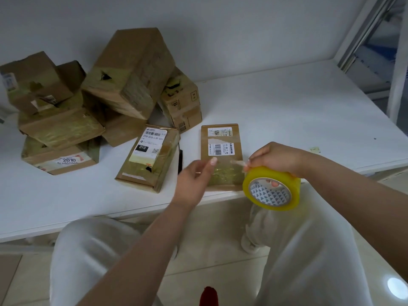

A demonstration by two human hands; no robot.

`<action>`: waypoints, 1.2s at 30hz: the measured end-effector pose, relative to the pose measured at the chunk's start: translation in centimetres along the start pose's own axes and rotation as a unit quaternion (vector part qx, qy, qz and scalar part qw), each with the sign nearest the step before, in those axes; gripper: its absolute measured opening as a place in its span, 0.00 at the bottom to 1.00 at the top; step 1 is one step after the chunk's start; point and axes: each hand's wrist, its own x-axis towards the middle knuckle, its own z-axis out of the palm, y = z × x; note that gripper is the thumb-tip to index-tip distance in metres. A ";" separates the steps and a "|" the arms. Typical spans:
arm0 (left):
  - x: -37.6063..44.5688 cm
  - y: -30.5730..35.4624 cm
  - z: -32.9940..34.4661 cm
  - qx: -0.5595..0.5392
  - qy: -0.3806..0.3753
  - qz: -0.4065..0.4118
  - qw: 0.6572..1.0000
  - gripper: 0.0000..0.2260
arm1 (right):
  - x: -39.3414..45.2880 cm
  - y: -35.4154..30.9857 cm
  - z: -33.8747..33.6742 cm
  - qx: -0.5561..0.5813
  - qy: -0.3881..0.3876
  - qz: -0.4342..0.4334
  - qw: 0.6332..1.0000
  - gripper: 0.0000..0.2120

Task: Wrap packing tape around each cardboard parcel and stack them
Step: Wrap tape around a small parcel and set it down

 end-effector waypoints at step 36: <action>3.6 -3.9 0.5 0.258 0.144 0.038 0.955 0.13 | 4.5 0.6 1.5 -0.311 0.086 0.027 0.946 0.16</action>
